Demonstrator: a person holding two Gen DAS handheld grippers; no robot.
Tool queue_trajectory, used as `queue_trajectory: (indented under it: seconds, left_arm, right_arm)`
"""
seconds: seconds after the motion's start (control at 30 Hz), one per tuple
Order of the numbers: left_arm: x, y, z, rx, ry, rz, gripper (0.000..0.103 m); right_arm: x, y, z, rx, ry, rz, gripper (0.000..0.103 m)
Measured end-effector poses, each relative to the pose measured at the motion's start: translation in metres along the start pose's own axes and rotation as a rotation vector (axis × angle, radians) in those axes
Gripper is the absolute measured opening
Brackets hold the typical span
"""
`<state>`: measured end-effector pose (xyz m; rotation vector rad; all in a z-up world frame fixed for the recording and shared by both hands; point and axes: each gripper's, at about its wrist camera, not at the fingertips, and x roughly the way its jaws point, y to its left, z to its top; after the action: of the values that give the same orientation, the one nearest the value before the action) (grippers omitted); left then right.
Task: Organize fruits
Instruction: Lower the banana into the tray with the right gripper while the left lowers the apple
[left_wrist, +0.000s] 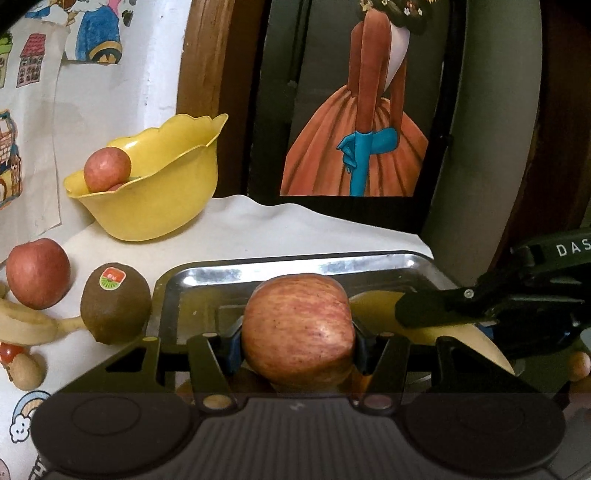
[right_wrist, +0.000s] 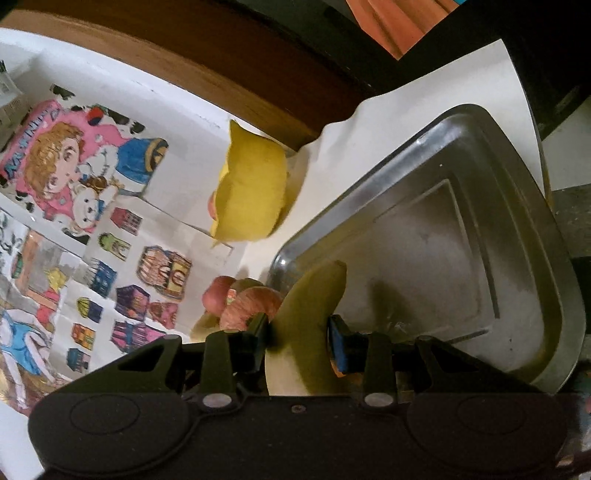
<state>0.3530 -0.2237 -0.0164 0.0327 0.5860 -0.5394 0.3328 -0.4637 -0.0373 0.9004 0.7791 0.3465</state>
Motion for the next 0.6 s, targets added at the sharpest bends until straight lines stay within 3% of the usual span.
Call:
queue_trajectory:
  seconds: [0.37, 0.6]
  left_arm:
    - [0.0004, -0.0070, -0.0044, 0.046, -0.012, 0.022, 0.060]
    - [-0.0009, 0.0004, -0.0025, 0.010, -0.015, 0.030, 0.061]
  right_arm:
    - [-0.0047, -0.0050, 0.0022, 0.091, -0.043, -0.021, 0.038]
    - [-0.0050, -0.0066, 0.0019, 0.116, -0.047, -0.024, 0.038]
